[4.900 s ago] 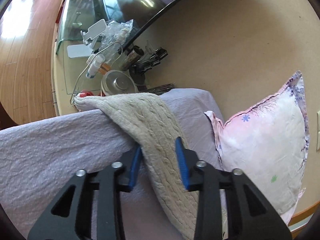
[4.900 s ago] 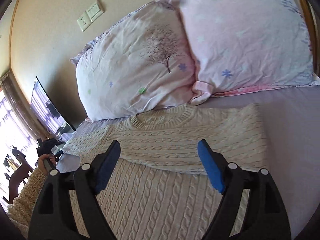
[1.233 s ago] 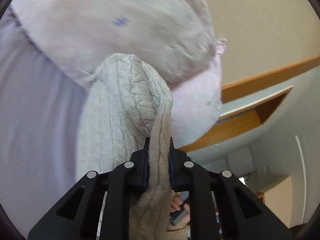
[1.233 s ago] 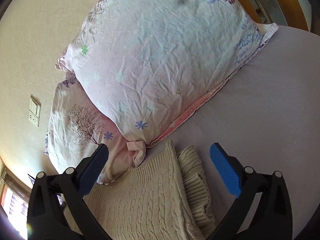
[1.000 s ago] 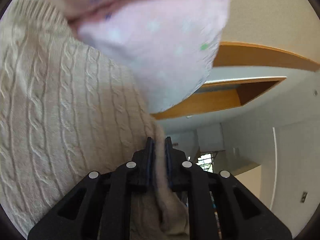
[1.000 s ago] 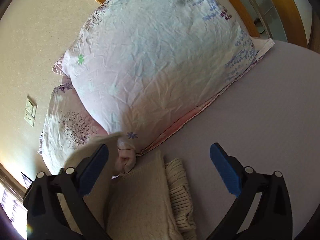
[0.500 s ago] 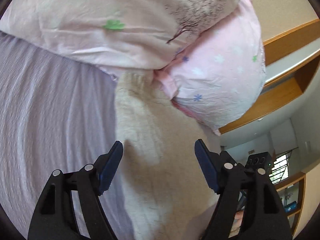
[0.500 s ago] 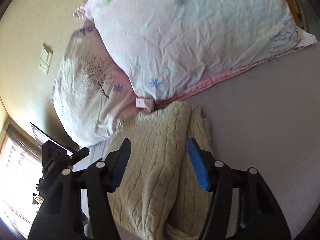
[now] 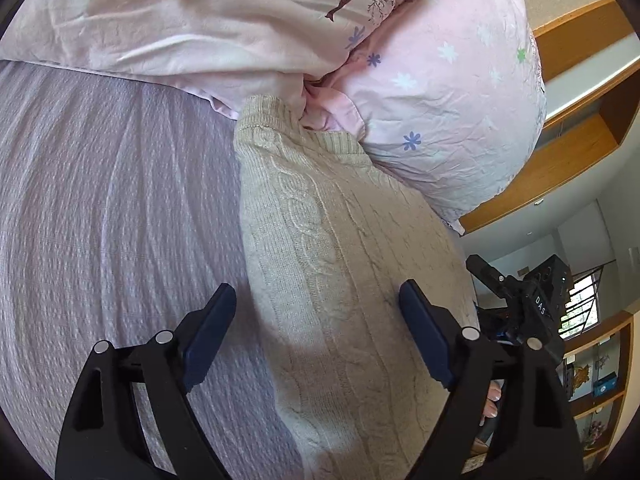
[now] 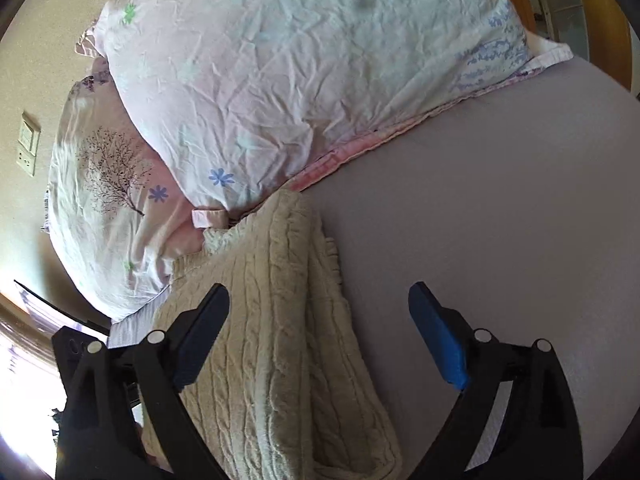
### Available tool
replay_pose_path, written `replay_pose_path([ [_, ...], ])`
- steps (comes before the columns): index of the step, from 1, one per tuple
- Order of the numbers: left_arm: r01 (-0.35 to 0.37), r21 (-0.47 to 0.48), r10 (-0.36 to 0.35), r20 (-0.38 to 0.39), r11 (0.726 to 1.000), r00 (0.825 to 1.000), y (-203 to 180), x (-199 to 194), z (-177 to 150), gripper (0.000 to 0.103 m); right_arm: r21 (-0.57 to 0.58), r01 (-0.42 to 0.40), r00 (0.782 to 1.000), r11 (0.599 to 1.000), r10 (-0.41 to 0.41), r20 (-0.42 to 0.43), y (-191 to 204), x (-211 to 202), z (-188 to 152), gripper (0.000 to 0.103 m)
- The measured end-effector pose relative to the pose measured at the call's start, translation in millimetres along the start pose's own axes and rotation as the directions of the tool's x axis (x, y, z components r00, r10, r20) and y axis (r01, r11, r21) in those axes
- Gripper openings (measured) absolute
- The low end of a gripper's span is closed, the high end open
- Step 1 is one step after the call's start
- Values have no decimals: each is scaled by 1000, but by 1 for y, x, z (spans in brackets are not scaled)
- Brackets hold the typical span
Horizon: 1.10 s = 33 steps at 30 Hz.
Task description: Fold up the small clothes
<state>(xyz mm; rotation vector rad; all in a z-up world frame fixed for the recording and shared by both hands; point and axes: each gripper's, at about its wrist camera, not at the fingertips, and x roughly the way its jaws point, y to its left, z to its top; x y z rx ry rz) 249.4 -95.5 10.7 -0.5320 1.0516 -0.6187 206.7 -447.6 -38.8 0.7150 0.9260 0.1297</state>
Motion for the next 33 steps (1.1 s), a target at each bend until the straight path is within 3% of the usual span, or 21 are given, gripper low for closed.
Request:
replay_pose_path([
  [1,9,-4,-9,2,1000,1000,0,1,-1,83,17,-7,999,1000,7,-45,-3,8,-1,90],
  [2,27,-13,-27,-1,1000,1000,-1,3,-1,81,2,-9,999,1000,9,-37,-1,9,-3,88],
  [3,52,-30,-52,-12,998,999,0,7,-3,73,-4,-7,999,1000,6,-45,1,10,-4,81],
  [4,46,-41,-46,5,998,999,1,6,-4,63,17,-69,994,997,70,-84,-1,17,-7,47],
  [7,67,-28,-67,19,997,998,3,-5,-4,42,-24,-140,989,990,138,-60,11,13,-12,32],
  [10,60,33,-61,26,998,998,7,-34,-1,39,-43,-306,949,951,302,-86,30,17,-19,30],
  [12,-1,95,-5,69,996,998,13,-62,0,39,-61,-343,931,937,330,-156,47,34,-29,30],
  [15,-135,124,122,109,983,987,31,-87,6,44,-169,-240,954,956,200,-226,75,56,-44,42],
  [16,-166,117,153,108,979,982,37,-91,7,44,-204,-202,966,958,161,-205,81,52,-46,53],
  [17,-190,106,176,132,976,976,39,-99,5,44,-209,-173,978,962,142,-155,83,40,-47,56],
  [19,-207,134,175,215,969,961,32,-123,-4,44,-200,-209,977,957,196,-82,87,10,-53,56],
  [21,-182,187,131,255,965,958,15,-142,-17,49,-233,-252,968,939,244,-65,92,-16,-69,56],
  [22,-164,210,107,259,964,960,7,-146,-25,55,-250,-238,971,939,228,-66,93,-23,-80,53],
  [24,-144,263,83,230,954,970,-8,-138,-39,55,-268,-198,979,943,178,-98,95,-21,-100,51],
  [25,-137,283,81,203,949,976,-13,-129,-44,55,-271,-161,984,949,135,-114,95,-15,-108,40],
  [26,-137,298,87,175,945,981,-15,-118,-50,55,-274,-109,991,955,82,-109,95,-7,-113,23],
  [28,-181,323,145,132,929,981,-16,-95,-61,54,-203,-107,993,973,93,-74,83,-2,-121,20],
  [30,-236,365,194,148,901,970,-17,-90,-75,50,-135,-118,992,984,111,-53,73,-10,-123,15],
  [31,-240,368,196,154,898,968,-17,-93,-81,50,-154,-109,994,982,105,-35,75,-15,-125,14],
  [33,-218,331,167,174,918,970,-12,-109,-89,50,-228,-85,996,970,92,20,85,-34,-137,20],
])
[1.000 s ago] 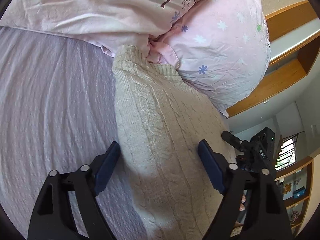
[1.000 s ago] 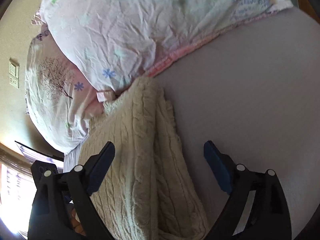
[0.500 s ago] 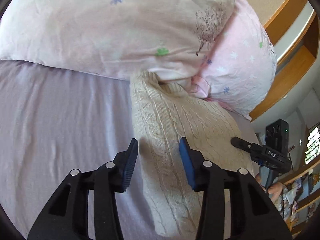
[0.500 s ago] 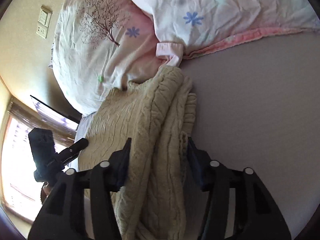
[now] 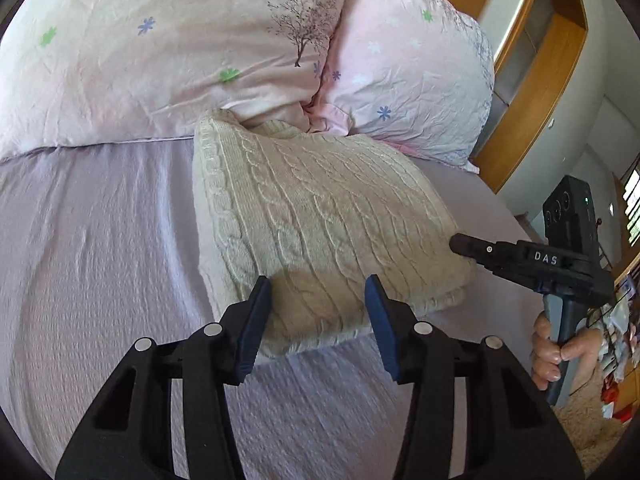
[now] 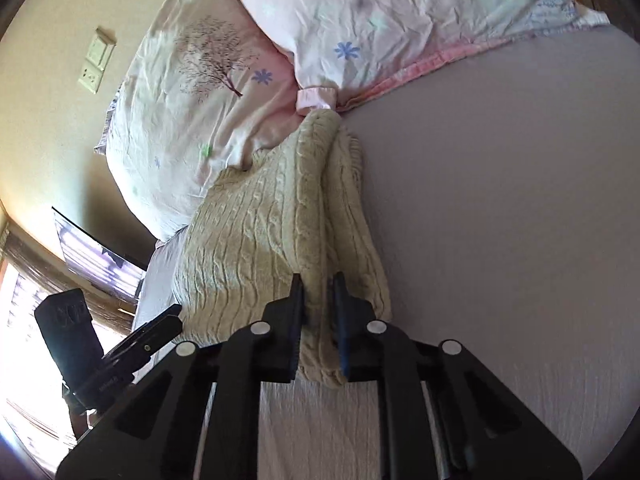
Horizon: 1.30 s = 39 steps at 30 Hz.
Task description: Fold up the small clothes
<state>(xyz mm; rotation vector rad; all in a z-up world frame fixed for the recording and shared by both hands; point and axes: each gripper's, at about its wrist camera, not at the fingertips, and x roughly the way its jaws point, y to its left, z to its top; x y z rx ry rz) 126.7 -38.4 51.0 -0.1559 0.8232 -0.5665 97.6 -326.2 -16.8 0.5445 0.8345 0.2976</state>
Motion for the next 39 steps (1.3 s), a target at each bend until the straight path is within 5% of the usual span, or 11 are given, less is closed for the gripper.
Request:
replay_pose_path([
  [1,3,-16,-3,19,1000,1000,3,-8,-4,53,-37,7,1000,999,-6,19,8,-9,-5,44],
  [2,-13,-29,14,33,999,999,6,-16,-10,58,-69,19,999,997,-17,37,16,-16,-9,95],
  [4,-84,-41,85,43,996,995,9,-24,-24,86,-151,44,996,988,-32,81,32,-25,-21,101],
  [6,-249,-42,250,33,968,968,9,-25,-35,102,-208,175,983,962,-157,99,47,-21,-29,101],
  [8,-349,-12,349,15,937,937,8,-18,-40,102,-269,305,952,913,-290,95,59,-8,-36,101],
  [12,-332,-14,331,-52,943,942,14,-6,-45,102,-326,363,928,873,-370,42,65,22,-47,101],
  [17,-448,65,453,-131,892,882,11,7,-47,102,-343,395,903,852,-429,-26,63,40,-58,101],
  [23,-435,70,441,-127,898,889,11,8,-47,102,-368,426,882,827,-470,-37,68,42,-62,101],
  [39,-436,78,443,-125,896,888,10,9,-46,102,-364,427,881,828,-471,-39,68,41,-60,101],
])
